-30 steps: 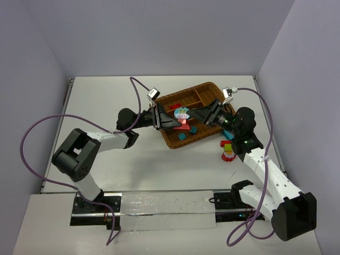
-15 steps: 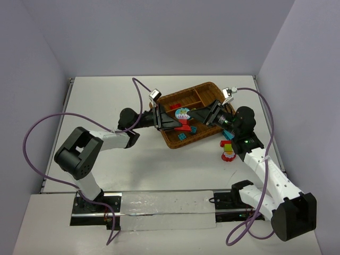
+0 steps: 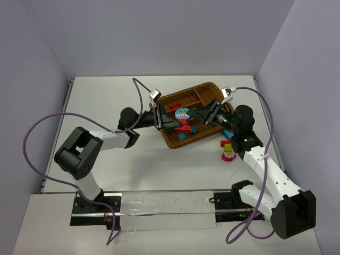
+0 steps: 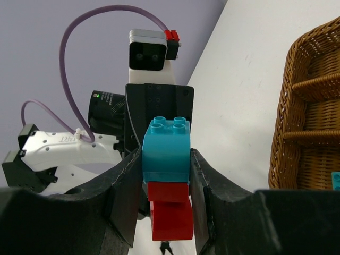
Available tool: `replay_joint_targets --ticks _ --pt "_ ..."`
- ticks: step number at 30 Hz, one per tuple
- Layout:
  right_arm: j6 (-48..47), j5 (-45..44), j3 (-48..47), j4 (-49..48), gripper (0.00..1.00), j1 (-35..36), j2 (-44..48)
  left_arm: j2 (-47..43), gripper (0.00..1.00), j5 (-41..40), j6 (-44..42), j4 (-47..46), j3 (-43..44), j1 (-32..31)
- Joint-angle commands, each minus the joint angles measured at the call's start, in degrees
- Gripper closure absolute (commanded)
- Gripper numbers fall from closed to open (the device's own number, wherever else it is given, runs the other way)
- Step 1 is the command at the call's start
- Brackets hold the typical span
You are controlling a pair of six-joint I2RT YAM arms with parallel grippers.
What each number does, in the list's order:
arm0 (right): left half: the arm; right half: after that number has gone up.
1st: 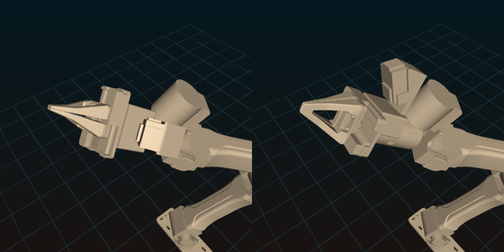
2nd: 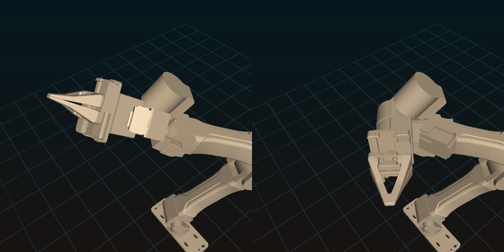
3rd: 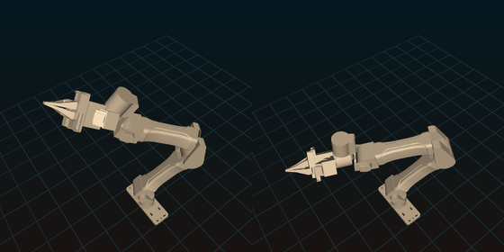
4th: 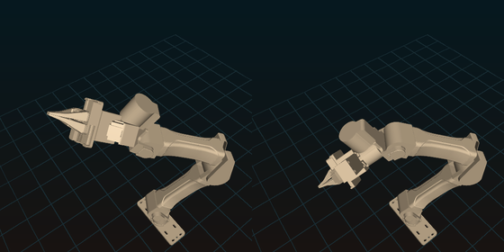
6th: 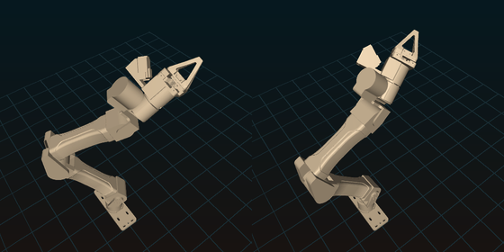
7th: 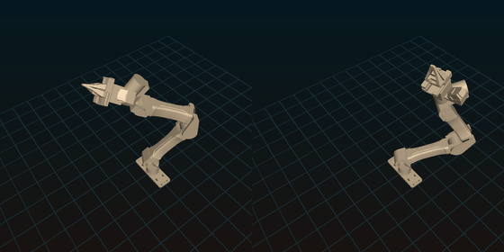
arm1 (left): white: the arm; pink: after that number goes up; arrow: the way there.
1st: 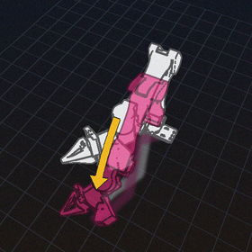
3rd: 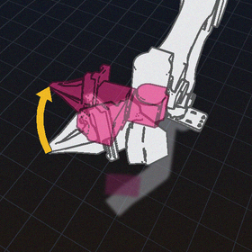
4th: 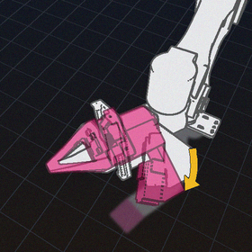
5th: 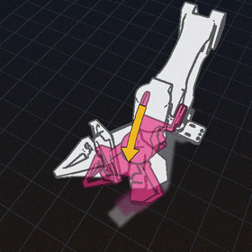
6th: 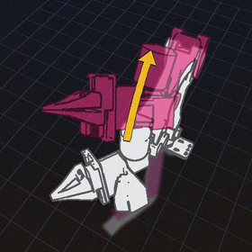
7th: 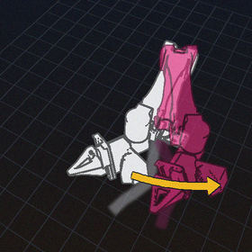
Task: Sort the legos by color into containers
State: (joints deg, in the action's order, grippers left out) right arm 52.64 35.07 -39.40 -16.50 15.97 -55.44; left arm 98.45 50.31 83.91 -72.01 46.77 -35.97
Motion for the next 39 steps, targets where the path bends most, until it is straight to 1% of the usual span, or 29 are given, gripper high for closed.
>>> replay_joint_targets --ticks 1,5,15,17,19,21,23,24,25,26,27,28,31,34,36,37,39 --pt "5.4 -1.5 1.4 -0.9 1.00 -0.6 -0.5 -2.9 1.00 -1.7 -2.5 -3.3 1.4 -0.4" --pt "10.3 -3.6 2.7 -3.2 1.00 -2.6 -0.5 -4.8 1.00 -1.7 -4.4 -0.8 0.6 -0.4" --pt "14.0 -6.2 5.0 -2.8 1.00 -4.9 0.2 -8.2 1.00 -1.7 -7.3 3.9 -0.3 0.5" --pt "13.2 -7.6 4.6 -1.2 1.00 -5.6 1.7 -8.6 1.00 -1.5 -8.0 5.3 -0.4 0.5" --pt "9.1 -10.6 2.4 5.8 1.00 -6.1 3.3 -9.3 1.00 -1.7 -9.7 7.4 -0.4 0.8" --pt "3.9 -18.3 -1.8 14.6 1.00 -6.2 5.5 -10.1 1.00 -2.2 -12.3 11.9 -0.4 0.9" --pt "0.4 -24.5 -4.2 20.4 1.00 -6.3 6.4 -10.6 1.00 -3.1 -15.3 18.4 0.9 0.9" --pt "-3.0 -28.1 -6.8 25.4 1.00 -6.4 7.4 -11.1 1.00 -4.1 -18.6 23.0 2.1 0.9" --pt "-5.6 -32.7 -9.1 27.4 1.00 -6.5 8.0 -11.4 1.00 -4.9 -20.6 30.1 3.0 0.9" --pt "-5.7 -32.9 -9.2 29.5 1.00 -6.5 8.0 -11.6 1.00 -5.9 -22.8 34.6 4.1 0.9" --pt "-8.2 -36.9 -10.9 32.3 1.00 -6.5 8.6 -11.9 1.00 -7.3 -28.0 39.7 5.7 0.9" --pt "-9.4 -39.1 -11.6 33.5 1.00 -6.5 9.1 -11.5 1.00 -11.1 -31.1 46.5 9.4 0.9" --pt "-12.0 -43.5 -12.4 35.9 1.00 -6.5 10.8 -9.7 1.00 -18.1 -38.4 60.9 16.2 1.1" --pt "-12.9 -45.3 -12.3 36.6 1.00 -6.5 12.1 -6.3 1.00 -22.9 -41.6 68.8 23.5 2.2" --pt "-13.1 -45.6 -12.1 36.7 1.00 -6.5 12.6 -3.2 1.00 -23.9 -43.0 72.4 25.8 3.3" --pt "-13.3 -45.7 -12.0 36.8 1.00 -6.5 13.0 -0.4 1.00 -26.0 -44.3 75.9 29.4 4.0" --pt "-13.4 -45.4 -11.9 36.8 1.00 -6.4 13.2 3.7 1.00 -28.3 -46.0 79.2 36.1 4.9"
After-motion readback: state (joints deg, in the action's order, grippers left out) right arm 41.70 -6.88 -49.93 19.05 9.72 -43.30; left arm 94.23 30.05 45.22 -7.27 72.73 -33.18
